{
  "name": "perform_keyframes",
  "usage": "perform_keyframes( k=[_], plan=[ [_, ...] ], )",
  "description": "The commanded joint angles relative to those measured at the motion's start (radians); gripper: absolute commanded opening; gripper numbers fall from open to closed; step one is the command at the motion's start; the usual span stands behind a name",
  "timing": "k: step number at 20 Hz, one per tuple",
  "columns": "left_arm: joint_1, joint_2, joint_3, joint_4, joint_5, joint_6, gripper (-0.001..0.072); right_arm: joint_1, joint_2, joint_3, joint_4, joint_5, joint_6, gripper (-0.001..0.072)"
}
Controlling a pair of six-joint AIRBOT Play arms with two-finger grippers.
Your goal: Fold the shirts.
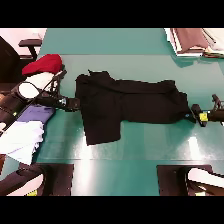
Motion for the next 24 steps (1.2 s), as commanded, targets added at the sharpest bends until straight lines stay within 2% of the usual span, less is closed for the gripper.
perform_keyframes(
  k=[1,4,10,13,15,17,20,22,24],
  plan=[
    [0.000,0.024,0.073,0.019,-0.034,-0.007,0.0023,0.100,0.048,0.128,0.026,0.032,-0.012,0.0016],
    [0.000,0.116,0.264,0.077,-0.056,-0.034,0.0023,0.121,0.187,0.328,0.029,0.113,-0.015,0.0016],
    [0.000,0.275,0.858,0.156,-0.070,-0.057,0.0022,0.119,0.438,0.836,0.024,0.183,-0.014,0.0016],
    [0.000,0.280,1.128,0.173,-0.100,-0.092,0.0022,0.119,0.504,1.029,-0.102,0.221,0.067,0.0015],
    [0.000,0.282,1.225,0.198,-0.098,-0.113,0.0022,0.119,0.525,1.125,-0.225,0.284,0.118,0.0015],
    [0.000,0.282,1.262,0.223,-0.090,-0.135,0.0022,0.119,0.511,1.211,-0.307,0.378,0.150,0.0015],
    [0.000,0.278,1.221,0.319,-0.117,-0.163,0.0022,0.119,0.433,1.327,-0.312,0.515,0.177,0.0014],
    [0.000,0.267,1.109,0.463,-0.173,-0.204,0.0022,0.119,0.372,1.324,-0.312,0.563,0.203,0.0014],
    [0.000,0.233,0.966,0.543,-0.227,-0.224,0.0023,0.138,0.317,1.215,-0.313,0.587,0.216,0.0014]
  ],
)
